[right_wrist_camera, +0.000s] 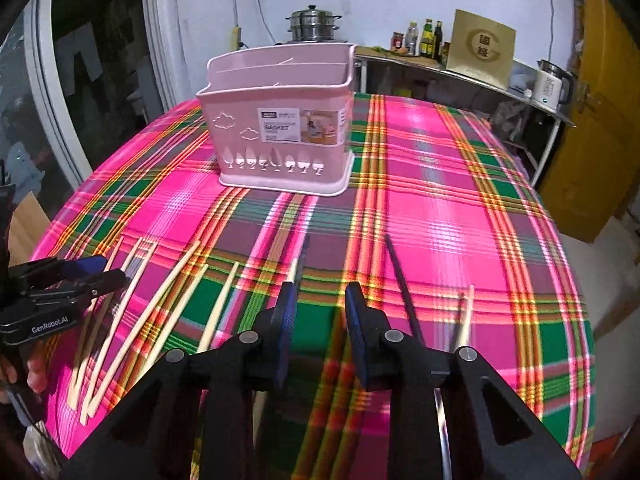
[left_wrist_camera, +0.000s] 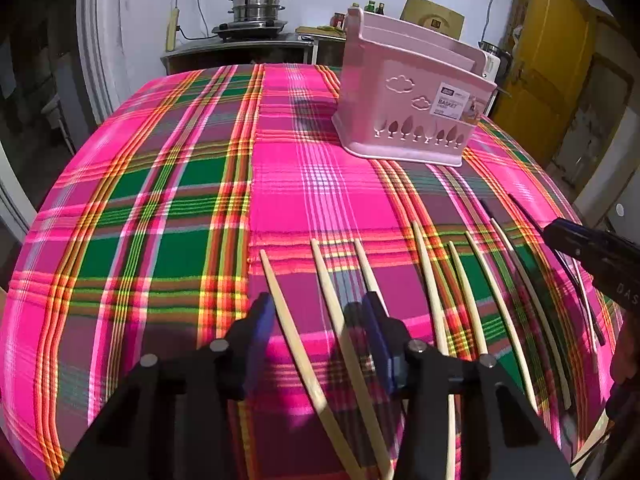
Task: Organize utensils
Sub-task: 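Lower the left tool toward a wooden chopstick while the right tool lowers toward another, then close the left tool on a wooden chopstick while the right tool grasps another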
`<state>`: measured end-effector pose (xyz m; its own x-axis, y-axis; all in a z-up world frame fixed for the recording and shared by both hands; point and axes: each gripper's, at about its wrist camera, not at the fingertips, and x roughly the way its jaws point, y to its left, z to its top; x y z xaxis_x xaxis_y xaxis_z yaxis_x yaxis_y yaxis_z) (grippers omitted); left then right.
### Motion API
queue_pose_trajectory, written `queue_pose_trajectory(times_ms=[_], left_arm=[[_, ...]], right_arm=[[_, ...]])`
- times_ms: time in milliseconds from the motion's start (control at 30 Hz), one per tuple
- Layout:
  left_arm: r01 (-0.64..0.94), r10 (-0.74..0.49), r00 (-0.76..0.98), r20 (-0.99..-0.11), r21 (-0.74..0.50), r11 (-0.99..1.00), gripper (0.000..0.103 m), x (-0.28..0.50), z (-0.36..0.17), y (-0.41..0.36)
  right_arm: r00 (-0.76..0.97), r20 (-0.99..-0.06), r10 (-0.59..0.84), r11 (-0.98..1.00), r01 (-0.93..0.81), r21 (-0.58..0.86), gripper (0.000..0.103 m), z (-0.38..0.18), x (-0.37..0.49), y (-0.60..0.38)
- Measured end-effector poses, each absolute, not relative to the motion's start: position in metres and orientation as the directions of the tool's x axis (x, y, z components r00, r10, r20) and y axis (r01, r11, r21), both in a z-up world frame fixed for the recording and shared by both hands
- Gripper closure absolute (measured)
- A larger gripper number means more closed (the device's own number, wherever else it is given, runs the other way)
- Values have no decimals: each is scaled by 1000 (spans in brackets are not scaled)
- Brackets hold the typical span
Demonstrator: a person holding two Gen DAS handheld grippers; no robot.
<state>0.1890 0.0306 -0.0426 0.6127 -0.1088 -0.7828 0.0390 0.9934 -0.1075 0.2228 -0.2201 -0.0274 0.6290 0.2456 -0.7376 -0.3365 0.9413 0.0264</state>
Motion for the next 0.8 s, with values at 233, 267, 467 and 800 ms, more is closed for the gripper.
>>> queue_pose_trajectory(times_ms=[233,267,467,800], left_arm=[[47,-98,608,-788,-88,995,65,196,-42,28],[47,-94,607,-789,-83,995,65,196,-42,28],[60,-86,603,-793,-62,996,70,197,-42,23],[55,-64,607,-792,-39,998,71,199,-43,20]], right_arm=[[589,-769,247,936,-349,33,83,-41,238,-207],[585,-774,243,937,-348,31,84,-43,239,-206],[594,-766,248,935,-354,28,89,-41,236,-207],[645,-752,138,981,-192,16,87,-33,246,-270]])
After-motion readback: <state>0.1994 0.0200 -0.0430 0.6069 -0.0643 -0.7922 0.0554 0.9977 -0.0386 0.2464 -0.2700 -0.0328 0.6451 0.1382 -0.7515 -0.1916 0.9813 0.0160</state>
